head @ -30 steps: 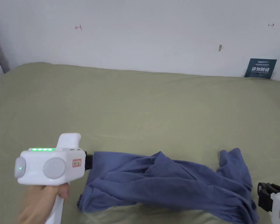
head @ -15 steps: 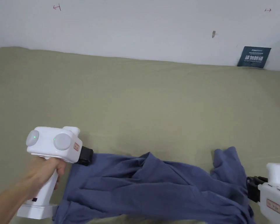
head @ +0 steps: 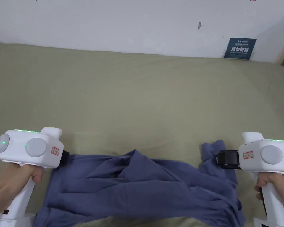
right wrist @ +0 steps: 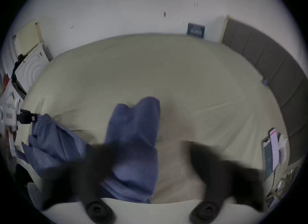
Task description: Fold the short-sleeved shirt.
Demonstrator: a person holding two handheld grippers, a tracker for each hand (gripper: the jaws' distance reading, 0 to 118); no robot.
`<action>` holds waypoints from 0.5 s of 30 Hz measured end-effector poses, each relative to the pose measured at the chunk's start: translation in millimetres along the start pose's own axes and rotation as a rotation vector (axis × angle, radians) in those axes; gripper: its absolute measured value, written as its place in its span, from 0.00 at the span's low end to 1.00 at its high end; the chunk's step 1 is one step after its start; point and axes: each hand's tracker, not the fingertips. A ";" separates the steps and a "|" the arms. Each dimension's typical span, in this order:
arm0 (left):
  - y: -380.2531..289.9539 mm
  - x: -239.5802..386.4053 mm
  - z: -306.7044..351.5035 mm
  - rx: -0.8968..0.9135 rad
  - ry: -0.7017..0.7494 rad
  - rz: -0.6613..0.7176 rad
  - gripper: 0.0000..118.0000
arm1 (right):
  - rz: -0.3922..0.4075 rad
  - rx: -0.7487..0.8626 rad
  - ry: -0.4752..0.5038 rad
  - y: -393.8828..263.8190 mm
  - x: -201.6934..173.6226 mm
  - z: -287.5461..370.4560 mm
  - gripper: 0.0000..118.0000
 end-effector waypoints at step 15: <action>3.6 -10.1 28.2 0.113 0.022 0.077 0.00 | 0.006 0.098 0.000 -14.1 -3.1 52.6 0.00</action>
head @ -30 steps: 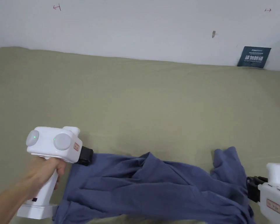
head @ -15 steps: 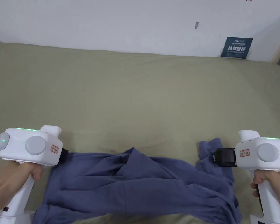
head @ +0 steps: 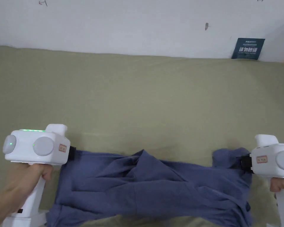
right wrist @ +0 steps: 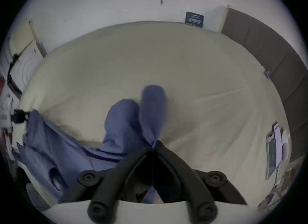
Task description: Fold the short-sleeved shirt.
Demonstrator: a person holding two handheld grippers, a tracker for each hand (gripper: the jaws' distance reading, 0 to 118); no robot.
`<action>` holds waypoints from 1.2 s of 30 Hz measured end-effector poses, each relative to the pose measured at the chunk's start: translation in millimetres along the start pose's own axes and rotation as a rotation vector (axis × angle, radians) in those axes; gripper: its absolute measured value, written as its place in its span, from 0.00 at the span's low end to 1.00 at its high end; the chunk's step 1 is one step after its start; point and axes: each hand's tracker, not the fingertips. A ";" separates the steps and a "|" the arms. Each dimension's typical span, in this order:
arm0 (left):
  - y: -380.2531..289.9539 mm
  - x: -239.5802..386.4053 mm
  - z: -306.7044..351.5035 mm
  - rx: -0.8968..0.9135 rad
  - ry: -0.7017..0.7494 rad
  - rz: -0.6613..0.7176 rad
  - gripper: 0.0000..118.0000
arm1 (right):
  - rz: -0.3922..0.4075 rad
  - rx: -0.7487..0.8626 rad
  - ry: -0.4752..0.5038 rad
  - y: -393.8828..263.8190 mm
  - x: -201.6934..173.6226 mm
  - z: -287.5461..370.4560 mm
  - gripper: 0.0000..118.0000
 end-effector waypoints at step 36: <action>298.4 10.8 330.1 0.669 0.222 -0.001 0.00 | 0.072 0.711 -0.081 344.6 -36.1 282.5 0.00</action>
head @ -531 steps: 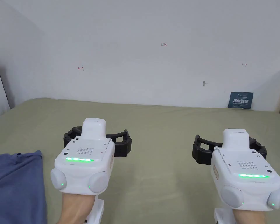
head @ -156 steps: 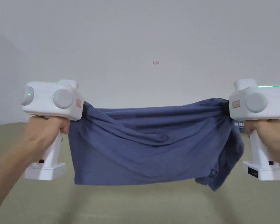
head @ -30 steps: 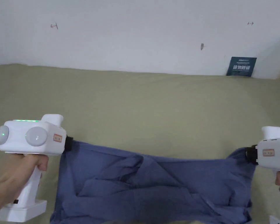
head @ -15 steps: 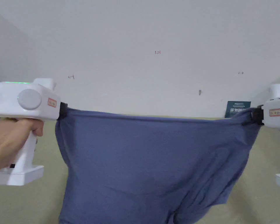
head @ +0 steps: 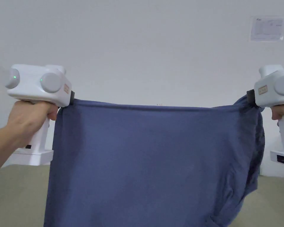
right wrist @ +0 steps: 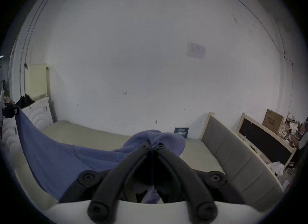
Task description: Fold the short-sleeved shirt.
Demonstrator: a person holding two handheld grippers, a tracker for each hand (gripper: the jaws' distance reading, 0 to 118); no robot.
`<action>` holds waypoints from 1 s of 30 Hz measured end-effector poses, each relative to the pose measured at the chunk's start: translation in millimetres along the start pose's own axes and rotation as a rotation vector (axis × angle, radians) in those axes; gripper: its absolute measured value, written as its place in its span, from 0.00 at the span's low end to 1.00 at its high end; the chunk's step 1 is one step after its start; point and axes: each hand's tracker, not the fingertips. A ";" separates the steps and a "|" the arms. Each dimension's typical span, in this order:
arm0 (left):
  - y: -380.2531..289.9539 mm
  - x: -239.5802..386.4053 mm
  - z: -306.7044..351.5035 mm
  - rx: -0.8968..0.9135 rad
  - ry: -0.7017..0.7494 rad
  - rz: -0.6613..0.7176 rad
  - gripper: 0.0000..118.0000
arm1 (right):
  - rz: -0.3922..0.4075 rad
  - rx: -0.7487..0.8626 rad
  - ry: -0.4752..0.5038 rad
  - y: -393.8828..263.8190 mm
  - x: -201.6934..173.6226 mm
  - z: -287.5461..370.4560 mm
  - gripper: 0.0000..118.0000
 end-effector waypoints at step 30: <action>-132.2 27.6 -215.9 -0.244 0.008 -0.026 0.00 | 0.028 -0.219 -0.011 -186.5 -54.7 -194.9 0.00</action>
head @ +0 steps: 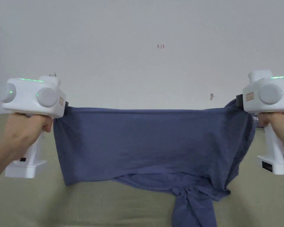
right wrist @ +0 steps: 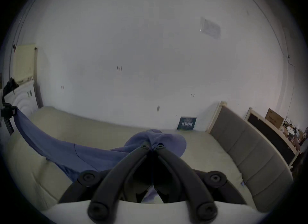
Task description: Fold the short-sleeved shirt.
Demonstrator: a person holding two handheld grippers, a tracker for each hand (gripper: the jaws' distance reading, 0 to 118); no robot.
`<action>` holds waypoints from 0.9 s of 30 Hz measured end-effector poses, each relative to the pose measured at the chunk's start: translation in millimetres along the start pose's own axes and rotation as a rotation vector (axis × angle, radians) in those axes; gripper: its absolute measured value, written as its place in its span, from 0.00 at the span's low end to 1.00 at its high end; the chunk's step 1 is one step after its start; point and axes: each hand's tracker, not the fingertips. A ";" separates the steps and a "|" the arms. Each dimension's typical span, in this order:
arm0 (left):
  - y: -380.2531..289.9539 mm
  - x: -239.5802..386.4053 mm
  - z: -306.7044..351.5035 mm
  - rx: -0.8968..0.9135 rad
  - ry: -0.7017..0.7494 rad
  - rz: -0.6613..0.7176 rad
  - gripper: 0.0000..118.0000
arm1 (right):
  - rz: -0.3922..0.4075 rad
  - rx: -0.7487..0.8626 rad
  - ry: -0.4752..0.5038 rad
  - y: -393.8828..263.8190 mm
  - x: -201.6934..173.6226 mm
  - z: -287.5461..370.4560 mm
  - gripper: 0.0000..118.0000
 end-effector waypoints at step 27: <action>-315.3 -41.4 162.0 -0.155 -0.115 0.011 0.00 | -0.047 -0.189 0.138 -267.2 20.3 246.5 0.00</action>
